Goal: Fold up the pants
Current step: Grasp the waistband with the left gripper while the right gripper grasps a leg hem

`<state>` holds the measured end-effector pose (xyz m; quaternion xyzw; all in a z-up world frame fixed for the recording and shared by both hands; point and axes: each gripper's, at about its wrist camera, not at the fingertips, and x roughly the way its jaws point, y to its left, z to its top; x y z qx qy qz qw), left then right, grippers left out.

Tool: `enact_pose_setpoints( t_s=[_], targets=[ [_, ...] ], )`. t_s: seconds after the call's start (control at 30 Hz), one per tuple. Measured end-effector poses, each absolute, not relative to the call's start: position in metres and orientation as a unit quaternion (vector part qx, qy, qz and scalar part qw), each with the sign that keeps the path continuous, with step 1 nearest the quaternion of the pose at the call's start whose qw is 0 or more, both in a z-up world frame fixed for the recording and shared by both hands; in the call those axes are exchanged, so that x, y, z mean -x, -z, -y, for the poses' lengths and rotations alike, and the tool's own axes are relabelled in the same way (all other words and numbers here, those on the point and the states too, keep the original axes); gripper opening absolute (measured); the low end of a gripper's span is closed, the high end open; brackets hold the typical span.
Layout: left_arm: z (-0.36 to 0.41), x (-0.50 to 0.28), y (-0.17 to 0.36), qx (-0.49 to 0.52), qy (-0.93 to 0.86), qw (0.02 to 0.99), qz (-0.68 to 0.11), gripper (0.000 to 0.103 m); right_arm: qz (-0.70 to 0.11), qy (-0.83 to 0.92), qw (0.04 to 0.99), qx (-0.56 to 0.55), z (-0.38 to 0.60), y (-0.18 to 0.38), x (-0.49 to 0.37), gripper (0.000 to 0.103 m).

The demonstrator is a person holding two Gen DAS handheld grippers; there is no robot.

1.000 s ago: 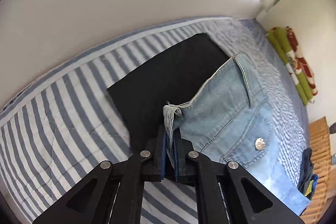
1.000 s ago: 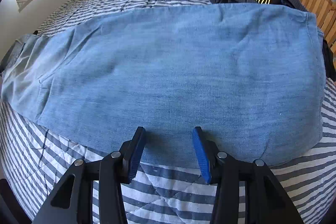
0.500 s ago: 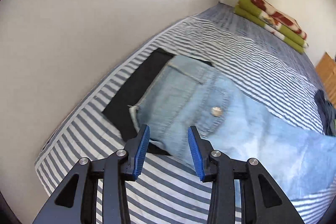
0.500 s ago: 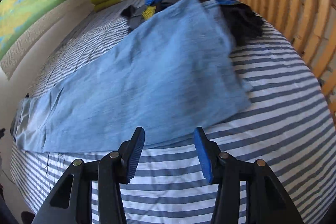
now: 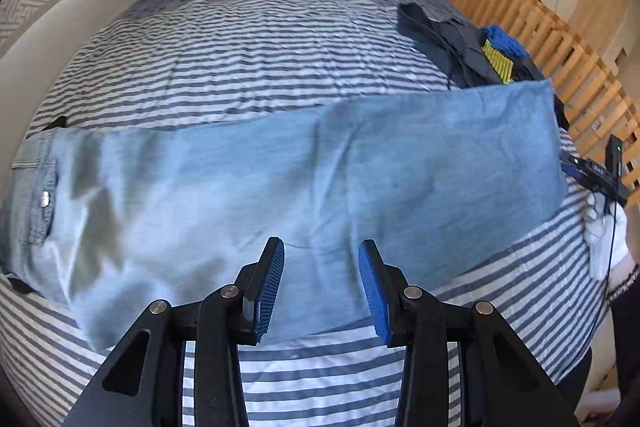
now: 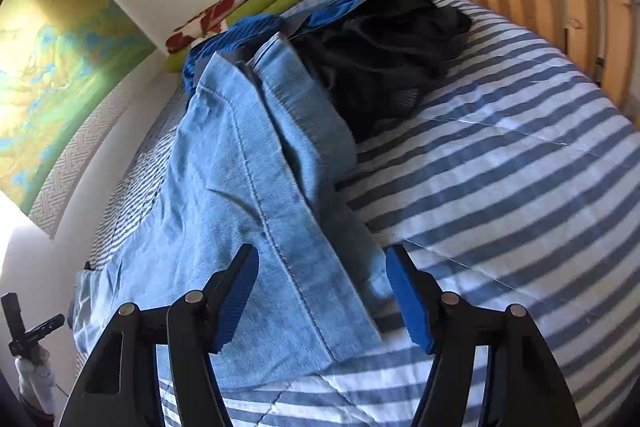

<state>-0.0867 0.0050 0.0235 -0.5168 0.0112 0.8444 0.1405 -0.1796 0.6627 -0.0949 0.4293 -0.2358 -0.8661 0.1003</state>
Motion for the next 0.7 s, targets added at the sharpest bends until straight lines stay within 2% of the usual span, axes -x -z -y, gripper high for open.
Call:
enact_pose_setpoints(
  t_s=[0.23,0.27,0.3,0.33,0.37,0.53,0.7],
  targets=[
    [-0.074,0.077,0.017,0.544,-0.818,0.176,-0.068,0.042,0.191,0.870,0.149,-0.430,-0.628,0.111,0.210,0.067],
    [-0.079,0.077,0.021,0.546,-0.815,0.179,-0.070,0.042,0.179,0.870,0.148,-0.435,-0.623,0.109,0.210,0.061],
    [-0.084,0.075,0.024,0.548,-0.813,0.183,-0.073,0.042,0.174,0.867,0.153,-0.442,-0.620,0.107,0.209,0.032],
    [-0.086,0.073,0.025,0.547,-0.813,0.186,-0.075,0.042,0.175,0.858,0.153,-0.457,-0.619,0.106,0.209,0.018],
    [-0.089,0.072,0.026,0.547,-0.812,0.189,-0.079,0.042,0.182,0.853,0.146,-0.467,-0.620,0.104,0.205,0.012],
    [-0.102,0.061,0.026,0.544,-0.804,0.220,-0.092,0.042,0.198,0.853,0.159,-0.455,-0.627,0.058,0.166,0.008],
    [-0.116,0.053,0.015,0.538,-0.800,0.249,-0.089,0.042,0.134,0.872,0.142,-0.450,-0.608,-0.005,0.122,0.009]
  ],
)
